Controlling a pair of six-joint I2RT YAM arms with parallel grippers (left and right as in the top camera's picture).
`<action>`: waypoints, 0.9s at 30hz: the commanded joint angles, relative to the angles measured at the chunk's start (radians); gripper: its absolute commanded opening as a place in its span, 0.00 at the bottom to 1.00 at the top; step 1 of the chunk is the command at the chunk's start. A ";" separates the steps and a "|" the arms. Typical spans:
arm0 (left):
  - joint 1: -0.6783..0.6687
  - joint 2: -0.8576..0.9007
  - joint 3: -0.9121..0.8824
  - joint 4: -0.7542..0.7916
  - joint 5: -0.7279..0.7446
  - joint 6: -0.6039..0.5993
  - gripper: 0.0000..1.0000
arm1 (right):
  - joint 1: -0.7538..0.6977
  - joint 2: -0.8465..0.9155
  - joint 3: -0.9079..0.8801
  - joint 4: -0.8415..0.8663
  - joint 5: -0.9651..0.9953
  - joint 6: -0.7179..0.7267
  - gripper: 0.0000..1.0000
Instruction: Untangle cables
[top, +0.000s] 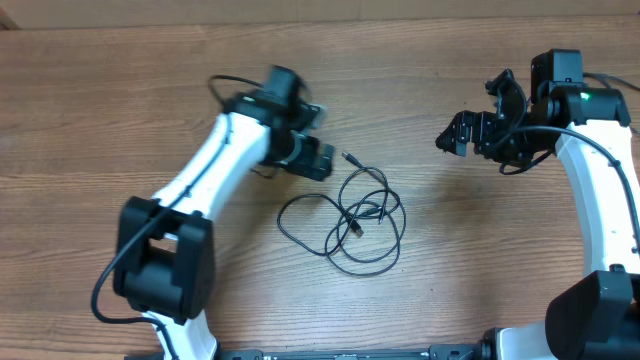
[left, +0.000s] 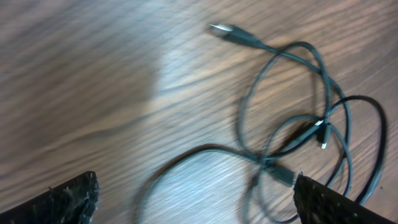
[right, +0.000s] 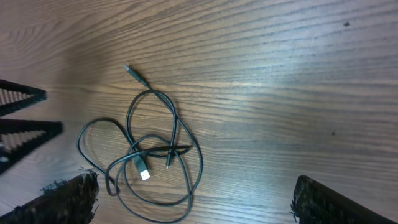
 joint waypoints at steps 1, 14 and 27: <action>0.054 -0.047 0.014 -0.064 0.157 0.231 1.00 | 0.037 -0.008 -0.003 -0.005 0.009 0.079 1.00; -0.005 -0.496 0.014 -0.196 -0.119 0.183 1.00 | 0.327 -0.007 -0.008 0.023 0.182 0.444 1.00; -0.011 -0.550 0.014 -0.239 -0.203 0.120 1.00 | 0.558 -0.007 -0.233 0.249 0.188 0.738 1.00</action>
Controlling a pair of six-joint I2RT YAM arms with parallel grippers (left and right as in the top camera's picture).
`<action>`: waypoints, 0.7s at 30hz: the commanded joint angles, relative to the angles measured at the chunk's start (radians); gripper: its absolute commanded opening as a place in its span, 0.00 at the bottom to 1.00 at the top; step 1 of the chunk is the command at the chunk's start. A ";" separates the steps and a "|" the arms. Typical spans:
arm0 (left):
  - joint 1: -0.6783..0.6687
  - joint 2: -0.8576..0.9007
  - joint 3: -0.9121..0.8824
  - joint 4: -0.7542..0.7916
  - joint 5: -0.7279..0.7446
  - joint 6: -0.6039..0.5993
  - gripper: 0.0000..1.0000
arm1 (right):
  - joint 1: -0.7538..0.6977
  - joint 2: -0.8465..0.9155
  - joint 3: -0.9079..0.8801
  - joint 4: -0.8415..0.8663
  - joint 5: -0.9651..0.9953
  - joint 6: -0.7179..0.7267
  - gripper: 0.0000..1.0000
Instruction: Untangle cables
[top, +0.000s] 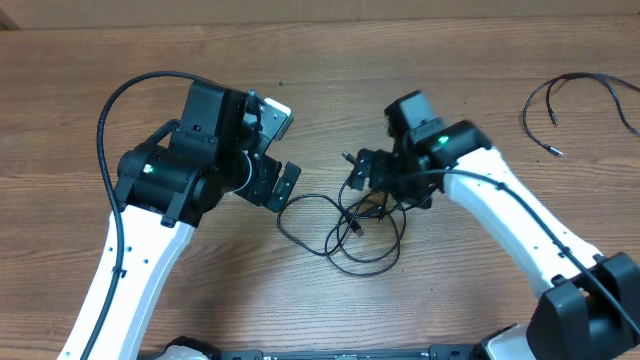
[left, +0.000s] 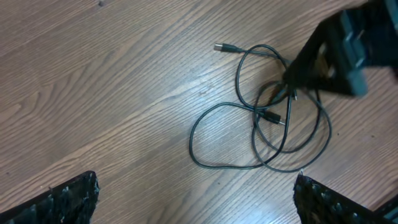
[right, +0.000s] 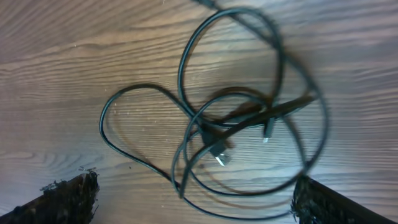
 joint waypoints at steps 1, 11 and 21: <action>0.001 0.021 0.008 0.005 -0.016 -0.014 1.00 | 0.037 -0.006 -0.058 0.058 0.017 0.105 1.00; 0.001 0.027 0.008 0.005 -0.016 -0.014 1.00 | 0.099 -0.006 -0.273 0.356 0.062 0.260 0.58; 0.001 0.027 0.008 0.005 -0.016 -0.014 1.00 | 0.099 -0.006 -0.317 0.423 0.107 0.264 0.04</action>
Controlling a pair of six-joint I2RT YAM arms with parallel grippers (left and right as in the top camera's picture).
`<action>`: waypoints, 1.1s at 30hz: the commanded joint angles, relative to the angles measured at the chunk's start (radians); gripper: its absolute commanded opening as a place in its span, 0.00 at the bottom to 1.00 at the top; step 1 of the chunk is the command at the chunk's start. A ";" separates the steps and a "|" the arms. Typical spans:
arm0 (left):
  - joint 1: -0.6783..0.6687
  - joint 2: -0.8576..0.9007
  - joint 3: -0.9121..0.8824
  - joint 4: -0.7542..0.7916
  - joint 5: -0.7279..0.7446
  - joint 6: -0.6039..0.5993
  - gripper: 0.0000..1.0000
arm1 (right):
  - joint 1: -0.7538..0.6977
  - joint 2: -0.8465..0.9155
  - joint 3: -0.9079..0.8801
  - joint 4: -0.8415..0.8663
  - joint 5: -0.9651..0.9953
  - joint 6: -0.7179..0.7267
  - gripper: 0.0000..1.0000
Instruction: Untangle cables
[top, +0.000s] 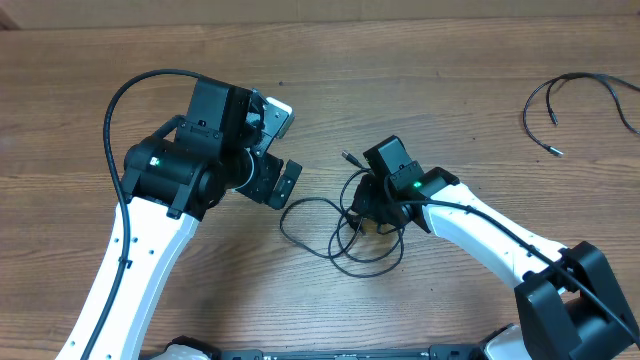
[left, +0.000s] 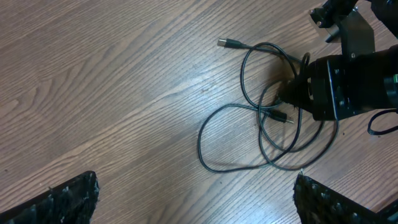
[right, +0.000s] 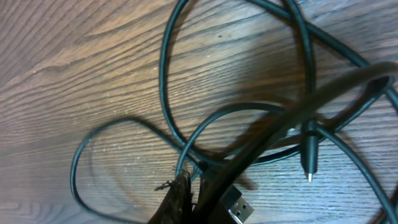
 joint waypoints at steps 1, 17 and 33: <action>0.001 0.003 0.008 0.004 -0.006 -0.010 1.00 | 0.001 -0.007 -0.005 0.010 0.015 0.005 0.04; 0.001 0.003 0.008 0.004 -0.006 -0.010 1.00 | -0.002 -0.189 0.652 -0.309 0.074 -0.294 0.04; 0.001 0.003 0.009 0.004 -0.006 -0.010 1.00 | -0.002 -0.199 0.936 -0.409 0.240 -0.346 0.04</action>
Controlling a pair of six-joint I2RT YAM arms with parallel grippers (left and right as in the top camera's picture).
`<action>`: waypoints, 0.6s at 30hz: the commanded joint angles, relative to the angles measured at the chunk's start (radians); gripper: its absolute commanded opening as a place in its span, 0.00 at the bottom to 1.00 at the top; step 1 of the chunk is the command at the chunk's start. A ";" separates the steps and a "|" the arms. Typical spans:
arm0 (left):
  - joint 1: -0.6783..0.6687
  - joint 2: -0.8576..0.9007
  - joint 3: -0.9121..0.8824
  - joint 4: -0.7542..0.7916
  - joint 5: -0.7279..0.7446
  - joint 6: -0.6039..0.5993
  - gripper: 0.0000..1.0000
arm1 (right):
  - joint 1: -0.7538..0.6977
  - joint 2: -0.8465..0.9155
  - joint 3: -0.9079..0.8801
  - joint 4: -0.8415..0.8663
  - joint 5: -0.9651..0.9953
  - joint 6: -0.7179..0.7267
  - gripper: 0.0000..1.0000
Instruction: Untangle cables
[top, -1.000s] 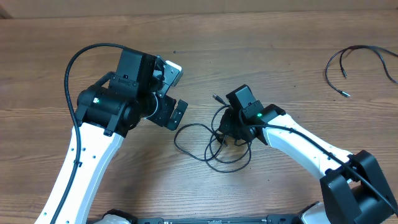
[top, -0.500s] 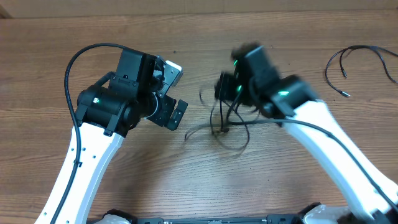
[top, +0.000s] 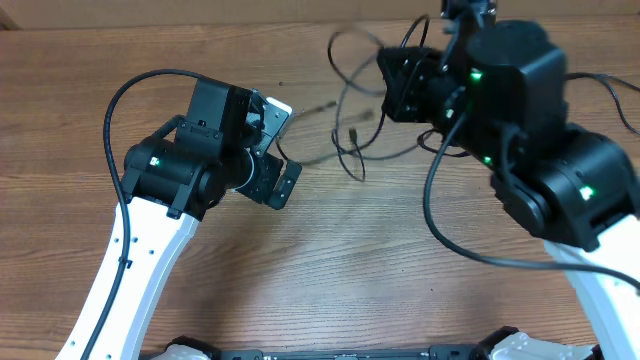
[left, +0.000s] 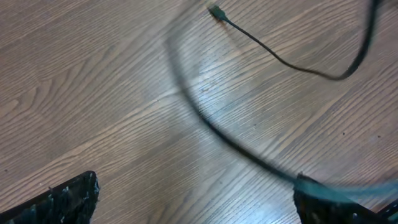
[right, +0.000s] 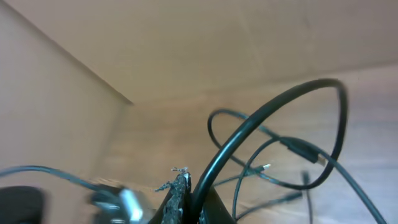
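The tangle of thin black cables (top: 352, 118) hangs blurred in the air above the table, with loops and plugs dangling. My right gripper (right: 193, 186) is shut on one strand of it, and the loops (right: 292, 146) swing in front of the wrist camera. The right arm (top: 510, 90) is raised high, close to the overhead camera. My left gripper (left: 196, 202) is open and empty over bare wood. Below it one cable end with a plug (left: 216, 11) trails, and a blurred strand (left: 205, 121) crosses that view.
A separate black cable (top: 612, 82) lies at the back right of the wooden table (top: 330, 270), partly hidden by the right arm. The left arm (top: 150, 240) stands at the left, its own black lead arching above it.
My right gripper, which was shut on a strand of the tangle down on the table, is now high above it with the tangle hanging from it. The left arm has hardly moved.
At first both grippers were open, the left beside the tangle and the right far off to the right. Then the left stood back and the right hung open over the tangle. Then the right was shut on a strand, and now it holds the bundle aloft.
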 joint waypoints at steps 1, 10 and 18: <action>0.001 0.003 0.009 0.004 -0.006 -0.010 1.00 | -0.002 0.016 0.003 -0.017 0.053 -0.020 0.04; 0.001 0.003 0.009 0.005 -0.006 -0.010 1.00 | -0.002 0.024 0.003 -0.037 0.052 -0.072 0.04; 0.001 0.003 0.009 0.024 -0.005 -0.010 1.00 | -0.001 0.059 0.002 -0.085 0.048 -0.072 0.04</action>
